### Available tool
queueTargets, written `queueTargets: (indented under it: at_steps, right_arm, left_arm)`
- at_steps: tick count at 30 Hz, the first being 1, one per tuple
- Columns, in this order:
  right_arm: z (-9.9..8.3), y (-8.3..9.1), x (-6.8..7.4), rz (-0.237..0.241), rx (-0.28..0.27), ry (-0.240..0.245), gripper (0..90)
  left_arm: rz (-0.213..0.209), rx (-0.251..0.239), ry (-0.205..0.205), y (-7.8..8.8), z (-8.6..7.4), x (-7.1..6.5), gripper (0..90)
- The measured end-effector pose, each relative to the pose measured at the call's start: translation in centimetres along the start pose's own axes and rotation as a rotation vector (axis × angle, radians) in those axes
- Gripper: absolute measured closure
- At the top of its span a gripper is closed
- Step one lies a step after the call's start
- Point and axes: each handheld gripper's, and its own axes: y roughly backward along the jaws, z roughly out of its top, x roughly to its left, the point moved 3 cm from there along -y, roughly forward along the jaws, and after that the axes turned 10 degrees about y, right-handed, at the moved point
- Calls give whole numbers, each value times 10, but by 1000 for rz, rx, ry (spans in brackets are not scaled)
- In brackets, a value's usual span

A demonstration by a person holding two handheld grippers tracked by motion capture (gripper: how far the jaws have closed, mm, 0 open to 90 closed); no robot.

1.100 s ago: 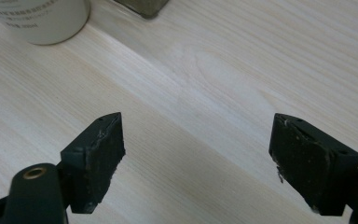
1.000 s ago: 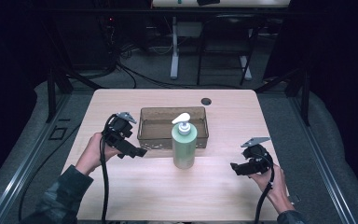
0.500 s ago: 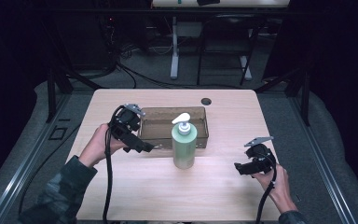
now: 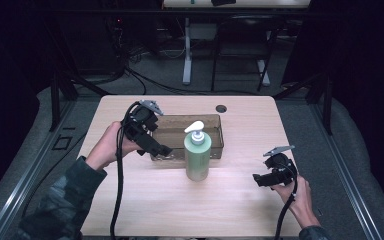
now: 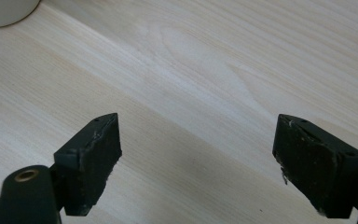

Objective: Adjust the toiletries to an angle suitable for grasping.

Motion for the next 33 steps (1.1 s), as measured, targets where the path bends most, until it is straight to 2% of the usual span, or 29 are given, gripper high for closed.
queueTargets:
  at_steps: [5, 11, 21, 26, 31, 33]
  right_arm:
    - [0, -1, -1, -1, 5, 5, 147]
    - [-1, 0, -2, -3, 7, 1, 146]
    - [-1, -1, -2, -3, 13, -3, 146]
    - [-1, -1, -2, -3, 16, -5, 147]
    - [-2, -3, -2, 0, 24, 2, 147]
    - [-2, -3, -1, 3, 24, 0, 147]
  left_arm:
    - [-8, -14, -30, 8, 14, -8, 0]
    - [-3, -19, -48, 12, 24, -14, 0]
    - [-8, -16, -61, 14, 40, -20, 0]
    - [-9, 0, -77, 8, 49, -25, 0]
    - [-7, 22, -99, -4, 60, -30, 0]
    - [-5, 37, -101, -13, 66, -31, 0]
